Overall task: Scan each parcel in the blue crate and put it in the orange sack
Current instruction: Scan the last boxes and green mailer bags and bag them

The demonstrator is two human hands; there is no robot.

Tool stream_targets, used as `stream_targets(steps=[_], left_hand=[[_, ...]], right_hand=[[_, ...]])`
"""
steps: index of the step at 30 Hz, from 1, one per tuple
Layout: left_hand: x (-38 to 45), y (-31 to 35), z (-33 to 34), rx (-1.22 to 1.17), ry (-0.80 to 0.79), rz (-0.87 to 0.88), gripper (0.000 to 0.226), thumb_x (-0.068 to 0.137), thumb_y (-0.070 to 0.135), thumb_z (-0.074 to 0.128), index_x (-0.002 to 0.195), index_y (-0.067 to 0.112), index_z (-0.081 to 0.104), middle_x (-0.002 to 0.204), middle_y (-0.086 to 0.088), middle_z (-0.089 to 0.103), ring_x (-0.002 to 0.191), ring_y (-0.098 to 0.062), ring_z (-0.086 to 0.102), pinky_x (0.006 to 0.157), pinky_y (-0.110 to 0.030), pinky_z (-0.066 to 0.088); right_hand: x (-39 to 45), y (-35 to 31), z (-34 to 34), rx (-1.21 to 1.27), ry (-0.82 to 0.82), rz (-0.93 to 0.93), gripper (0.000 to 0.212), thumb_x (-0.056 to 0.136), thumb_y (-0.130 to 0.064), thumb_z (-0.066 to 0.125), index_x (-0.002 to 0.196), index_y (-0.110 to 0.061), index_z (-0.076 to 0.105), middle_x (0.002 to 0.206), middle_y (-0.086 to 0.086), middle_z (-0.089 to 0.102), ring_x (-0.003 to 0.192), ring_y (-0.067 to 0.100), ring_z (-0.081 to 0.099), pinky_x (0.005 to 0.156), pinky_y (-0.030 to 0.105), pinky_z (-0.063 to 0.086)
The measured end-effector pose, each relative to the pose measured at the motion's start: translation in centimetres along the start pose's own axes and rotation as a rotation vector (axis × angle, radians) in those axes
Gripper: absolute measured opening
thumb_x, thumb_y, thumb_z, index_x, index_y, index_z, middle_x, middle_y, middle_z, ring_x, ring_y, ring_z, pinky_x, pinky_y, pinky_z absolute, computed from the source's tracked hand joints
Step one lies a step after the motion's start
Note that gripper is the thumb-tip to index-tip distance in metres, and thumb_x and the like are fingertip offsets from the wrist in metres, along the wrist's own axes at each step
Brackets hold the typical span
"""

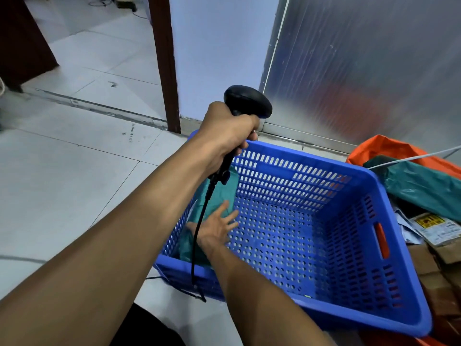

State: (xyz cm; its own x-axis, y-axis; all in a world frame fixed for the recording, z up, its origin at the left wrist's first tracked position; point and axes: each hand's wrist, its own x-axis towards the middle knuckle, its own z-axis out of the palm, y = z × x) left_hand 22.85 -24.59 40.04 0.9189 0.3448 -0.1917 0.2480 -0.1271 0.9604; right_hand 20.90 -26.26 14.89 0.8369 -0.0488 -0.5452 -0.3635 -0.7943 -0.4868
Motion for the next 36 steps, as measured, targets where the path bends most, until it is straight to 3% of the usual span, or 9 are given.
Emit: stream_targets(steps=[6, 10, 13, 17, 22, 25, 29, 34, 36], left_hand=[[-0.1, 0.1, -0.7, -0.011, 0.013, 0.012, 0.010, 0.086, 0.009, 0.063, 0.084, 0.002, 0.069, 0.067, -0.004, 0.068, 0.049, -0.013, 0.047, 0.056, -0.025, 0.044], [0.1, 0.0, -0.9, -0.002, 0.022, 0.014, 0.010, 0.085, 0.010, 0.063, 0.078, 0.006, 0.067, 0.069, -0.004, 0.068, 0.049, -0.012, 0.047, 0.054, -0.024, 0.045], [0.1, -0.2, -0.8, 0.006, 0.013, 0.008, 0.012, 0.085, 0.011, 0.063, 0.075, 0.007, 0.066, 0.068, -0.004, 0.068, 0.050, -0.013, 0.047, 0.053, -0.024, 0.044], [0.1, -0.2, -0.6, 0.029, -0.001, 0.003, 0.014, 0.085, 0.012, 0.063, 0.072, 0.008, 0.066, 0.072, -0.007, 0.069, 0.056, -0.016, 0.049, 0.055, -0.025, 0.045], [0.1, 0.0, -0.4, 0.031, -0.014, 0.012, 0.014, 0.086, 0.011, 0.063, 0.073, 0.008, 0.065, 0.068, -0.004, 0.068, 0.054, -0.014, 0.048, 0.051, -0.023, 0.043], [0.1, -0.3, -0.2, 0.056, -0.011, 0.022, 0.015, 0.086, 0.012, 0.064, 0.072, 0.008, 0.064, 0.067, -0.005, 0.068, 0.052, -0.015, 0.048, 0.052, -0.024, 0.043], [0.0, -0.7, 0.4, 0.134, -0.026, 0.040, 0.016, 0.084, 0.014, 0.064, 0.071, 0.005, 0.067, 0.078, -0.014, 0.074, 0.056, -0.020, 0.052, 0.058, -0.028, 0.046], [-0.6, -1.5, 1.4, 0.327, -0.078, 0.134, 0.016, 0.071, 0.023, 0.064, 0.067, 0.010, 0.072, 0.064, -0.001, 0.072, 0.050, -0.014, 0.057, 0.060, -0.029, 0.051], [-0.9, -1.7, 1.8, 0.401, -0.105, 0.155, 0.014, 0.078, 0.020, 0.066, 0.067, 0.012, 0.071, 0.062, 0.003, 0.069, 0.049, -0.008, 0.056, 0.057, -0.022, 0.047]], right_hand=[[2.1, 2.7, -1.4, 0.235, -0.044, 0.358, 0.142, 0.064, -0.053, 0.087, 0.155, -0.014, -0.014, 0.153, 0.025, 0.019, 0.138, 0.044, 0.028, 0.111, 0.054, 0.035], [3.9, 5.6, -1.9, 0.378, -0.140, 0.371, 0.151, 0.041, -0.049, 0.092, 0.152, -0.016, -0.004, 0.146, 0.021, 0.032, 0.127, 0.042, 0.042, 0.104, 0.047, 0.043], [7.6, 9.3, -0.3, 0.507, -0.165, 0.343, 0.164, 0.019, -0.046, 0.089, 0.152, -0.023, -0.003, 0.143, 0.018, 0.043, 0.119, 0.040, 0.055, 0.099, 0.054, 0.051], [5.0, 8.5, -3.8, 0.636, -0.203, 0.264, 0.126, 0.053, -0.022, 0.092, 0.147, -0.010, 0.010, 0.111, 0.019, 0.058, 0.098, 0.035, 0.065, 0.088, 0.050, 0.058], [4.8, 7.7, -8.7, 0.695, -0.217, 0.204, 0.101, 0.043, -0.012, 0.089, 0.130, 0.000, 0.039, 0.107, 0.021, 0.067, 0.081, 0.034, 0.071, 0.056, 0.039, 0.059], [4.3, 7.5, -12.0, 0.630, -0.221, 0.183, 0.108, 0.029, -0.015, 0.089, 0.126, -0.002, 0.044, 0.106, 0.021, 0.069, 0.084, 0.036, 0.073, 0.062, 0.046, 0.062], [1.9, 6.7, -17.0, 0.551, -0.184, 0.070, 0.082, 0.058, -0.004, 0.085, 0.124, -0.004, 0.036, 0.107, 0.022, 0.064, 0.084, 0.034, 0.070, 0.057, 0.040, 0.060], [-0.1, 6.9, -22.9, 0.430, -0.134, -0.001, 0.077, 0.061, -0.002, 0.084, 0.124, -0.005, 0.039, 0.105, 0.021, 0.065, 0.080, 0.033, 0.070, 0.051, 0.036, 0.057], [-0.9, 7.4, -25.2, 0.408, -0.096, -0.014, 0.076, 0.060, -0.002, 0.084, 0.122, -0.006, 0.040, 0.103, 0.021, 0.066, 0.079, 0.034, 0.070, 0.053, 0.038, 0.058]])
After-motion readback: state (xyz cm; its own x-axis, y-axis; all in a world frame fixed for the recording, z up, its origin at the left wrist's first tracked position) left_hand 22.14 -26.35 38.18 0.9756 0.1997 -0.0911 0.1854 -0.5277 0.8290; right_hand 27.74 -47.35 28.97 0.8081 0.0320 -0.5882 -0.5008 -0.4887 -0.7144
